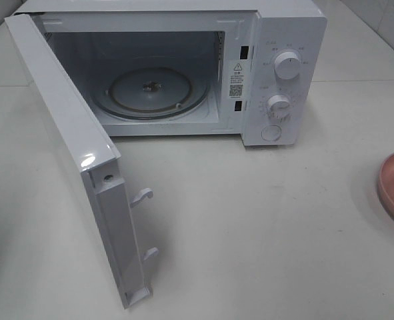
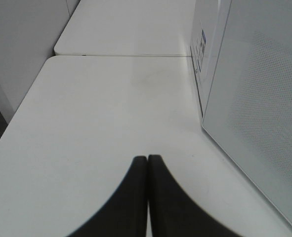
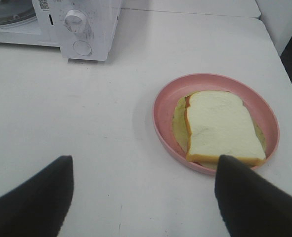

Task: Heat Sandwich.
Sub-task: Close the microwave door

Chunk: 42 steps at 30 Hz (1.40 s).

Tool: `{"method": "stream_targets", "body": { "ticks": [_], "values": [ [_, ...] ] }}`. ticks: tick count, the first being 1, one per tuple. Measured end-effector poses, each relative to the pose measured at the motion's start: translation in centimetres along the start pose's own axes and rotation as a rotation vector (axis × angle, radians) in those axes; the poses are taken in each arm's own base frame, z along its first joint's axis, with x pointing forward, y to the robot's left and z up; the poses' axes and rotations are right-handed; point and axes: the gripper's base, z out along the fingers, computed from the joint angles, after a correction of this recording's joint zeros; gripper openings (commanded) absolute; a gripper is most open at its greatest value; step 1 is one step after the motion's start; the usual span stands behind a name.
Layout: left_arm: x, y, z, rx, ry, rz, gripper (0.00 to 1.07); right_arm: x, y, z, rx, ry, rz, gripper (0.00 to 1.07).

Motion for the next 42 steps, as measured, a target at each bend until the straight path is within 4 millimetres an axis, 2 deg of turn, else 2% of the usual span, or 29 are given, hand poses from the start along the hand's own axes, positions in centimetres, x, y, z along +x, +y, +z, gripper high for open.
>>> {"method": "stream_targets", "body": {
  "ticks": [9, 21, 25, 30, 34, 42],
  "values": [
    [-0.4, 0.0, 3.0, 0.0, -0.084, 0.0, 0.0, 0.0, 0.0, 0.0, 0.0, 0.0, 0.0, 0.76],
    [0.3, -0.2, 6.7, 0.025, -0.112, -0.008, 0.0, 0.0, 0.0, 0.0, 0.0, 0.0, 0.0, 0.76],
    [0.9, -1.3, 8.2, 0.142, -0.134, 0.033, 0.0, 0.0, 0.0, 0.0, 0.0, 0.0, 0.0, 0.76],
    [1.5, -2.2, 9.0, 0.226, -0.134, 0.058, 0.0, 0.0, 0.0, 0.0, 0.0, 0.0, 0.0, 0.76],
    [2.3, -3.9, 9.8, 0.307, -0.127, 0.087, 0.0, 0.0, 0.0, 0.0, 0.0, 0.0, 0.0, 0.76],
    [3.6, -6.4, 10.7, 0.356, -0.112, 0.103, 0.0, 0.0, 0.0, 0.0, 0.0, 0.0, 0.0, 0.76]
  ]
}}
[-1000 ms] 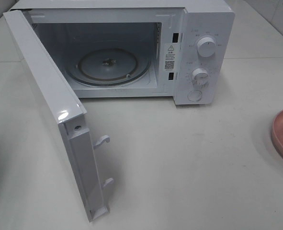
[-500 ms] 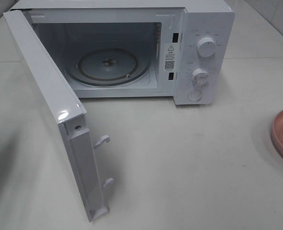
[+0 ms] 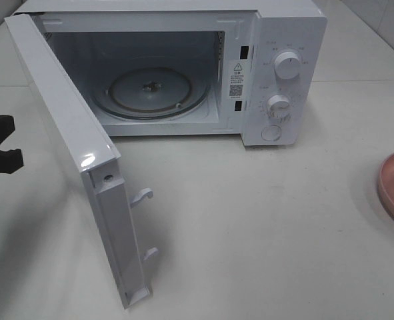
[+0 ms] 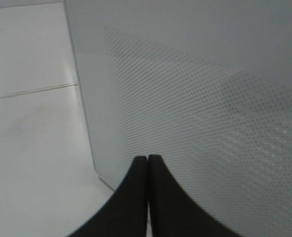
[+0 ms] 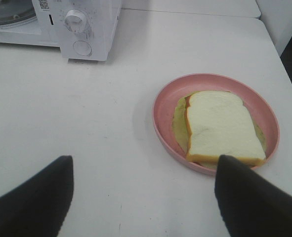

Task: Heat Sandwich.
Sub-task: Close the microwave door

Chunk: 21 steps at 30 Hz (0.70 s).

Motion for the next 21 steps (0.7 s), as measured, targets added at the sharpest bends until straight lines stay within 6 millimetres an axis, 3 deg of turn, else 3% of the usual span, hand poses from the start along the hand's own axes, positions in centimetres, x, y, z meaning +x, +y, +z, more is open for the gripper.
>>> {"method": "stream_targets", "body": {
  "ticks": [8, 21],
  "values": [
    [1.0, -2.0, 0.9, 0.064, 0.032, 0.011, 0.0, 0.0, 0.0, 0.0, 0.0, 0.0, 0.0, 0.76],
    [0.7, -5.6, 3.5, 0.129, 0.035, 0.005, 0.0, 0.0, 0.0, 0.0, -0.001, 0.0, 0.0, 0.76]
  ]
}}
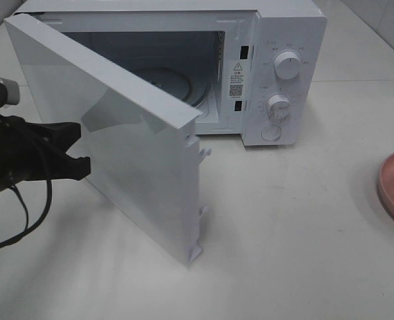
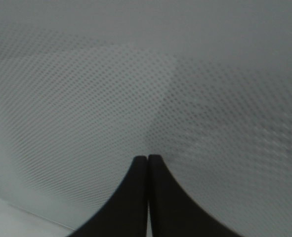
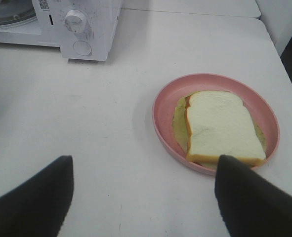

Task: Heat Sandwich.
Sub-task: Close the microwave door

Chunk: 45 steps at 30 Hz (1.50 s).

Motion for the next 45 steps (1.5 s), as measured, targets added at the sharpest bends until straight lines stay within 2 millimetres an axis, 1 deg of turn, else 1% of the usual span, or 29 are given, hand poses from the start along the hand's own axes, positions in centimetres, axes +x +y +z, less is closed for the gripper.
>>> {"method": "stream_targets", "body": {
  "ticks": [3, 5, 7, 8, 10, 13, 15, 17, 19, 22, 23, 25, 26, 27, 30, 31, 32, 34, 35, 39, 45],
  "values": [
    [-0.1, -0.9, 1.1, 0.003, -0.004, -0.006, 0.0, 0.0, 0.0, 0.0, 0.0, 0.0, 0.0, 0.76],
    [-0.2, -1.1, 1.3, 0.001, -0.004, -0.006, 0.0, 0.0, 0.0, 0.0, 0.0, 0.0, 0.0, 0.76],
    [-0.3, -1.9, 2.3, -0.003, -0.01, 0.001, 0.0, 0.0, 0.0, 0.0, 0.0, 0.0, 0.0, 0.76],
    [-0.3, -1.9, 2.3, -0.003, -0.01, 0.001, 0.0, 0.0, 0.0, 0.0, 0.0, 0.0, 0.0, 0.76],
    [-0.7, -2.7, 3.2, -0.001, -0.025, -0.003, 0.0, 0.0, 0.0, 0.0, 0.0, 0.0, 0.0, 0.76],
    [-1.0, -3.4, 3.9, 0.008, -0.035, 0.003, 0.0, 0.0, 0.0, 0.0, 0.0, 0.0, 0.0, 0.76],
    [-1.4, -4.4, 4.9, 0.019, -0.036, 0.015, 0.0, 0.0, 0.0, 0.0, 0.0, 0.0, 0.0, 0.76],
    [-1.5, -4.6, 5.2, 0.021, -0.032, 0.018, 0.0, 0.0, 0.0, 0.0, 0.0, 0.0, 0.0, 0.76],
    [-2.1, -5.6, 6.3, 0.028, -0.036, 0.032, 0.0, 0.0, 0.0, 0.0, 0.0, 0.0, 0.0, 0.76],
    [-2.4, -6.1, 6.9, 0.03, -0.04, 0.037, 0.0, 0.0, 0.0, 0.0, 0.0, 0.0, 0.0, 0.76],
    [-2.6, -6.6, 7.7, 0.038, -0.036, 0.041, 0.0, 0.0, 0.0, 0.0, 0.0, 0.0, 0.0, 0.76],
    [-2.9, -6.9, 8.4, 0.042, -0.036, 0.041, 0.0, 0.0, 0.0, 0.0, 0.0, 0.0, 0.0, 0.76],
    [-2.9, -6.9, 8.4, 0.042, -0.036, 0.041, 0.0, 0.0, 0.0, 0.0, 0.0, 0.0, 0.0, 0.76],
    [-3.3, -7.1, 9.2, 0.043, -0.045, 0.036, 0.0, 0.0, 0.0, 0.0, 0.0, 0.0, 0.0, 0.76],
    [-3.7, -7.4, 10.2, 0.047, -0.046, 0.033, 0.0, 0.0, 0.0, 0.0, 0.0, 0.0, 0.0, 0.76],
    [-3.7, -7.4, 10.2, 0.047, -0.046, 0.033, 0.0, 0.0, 0.0, 0.0, 0.0, 0.0, 0.0, 0.76],
    [-3.9, -7.6, 10.9, 0.05, -0.043, 0.032, 0.0, 0.0, 0.0, 0.0, 0.0, 0.0, 0.0, 0.76],
    [-4.3, -7.8, 11.5, 0.052, -0.054, 0.03, 0.0, 0.0, 0.0, 0.0, 0.0, 0.0, 0.0, 0.76],
    [-4.3, -7.8, 11.5, 0.052, -0.054, 0.03, 0.0, 0.0, 0.0, 0.0, 0.0, 0.0, 0.0, 0.76],
    [-5.1, -8.4, 13.1, 0.065, -0.045, 0.035, 0.0, 0.0, 0.0, 0.0, 0.0, 0.0, 0.0, 0.76],
    [-5.5, -9.4, 13.9, 0.094, -0.03, 0.052, 0.0, 0.0, 0.0, 0.0, 0.0, 0.0, 0.0, 0.76]
  ]
}}
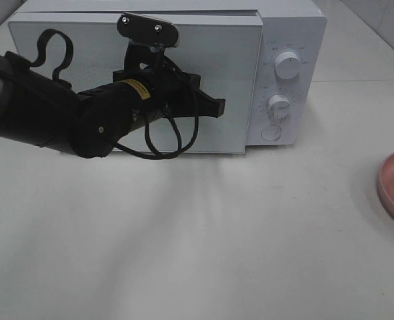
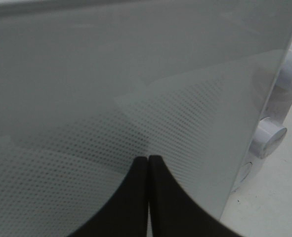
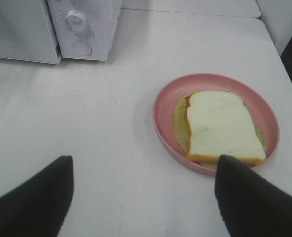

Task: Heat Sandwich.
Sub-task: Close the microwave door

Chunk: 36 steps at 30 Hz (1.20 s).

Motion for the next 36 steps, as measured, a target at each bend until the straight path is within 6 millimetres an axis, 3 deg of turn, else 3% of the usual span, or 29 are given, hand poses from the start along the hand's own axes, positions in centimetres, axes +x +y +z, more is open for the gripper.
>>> {"method": "stream_targets", "body": {
  "ticks": [21, 36],
  "values": [
    [-0.9, -1.5, 3.6, 0.009, 0.073, 0.049, 0.0, 0.0, 0.0, 0.0, -0.001, 0.0, 0.0, 0.76],
    [-0.9, -1.7, 3.7, 0.013, 0.077, 0.053, 0.0, 0.0, 0.0, 0.0, -0.001, 0.0, 0.0, 0.76]
  ]
}}
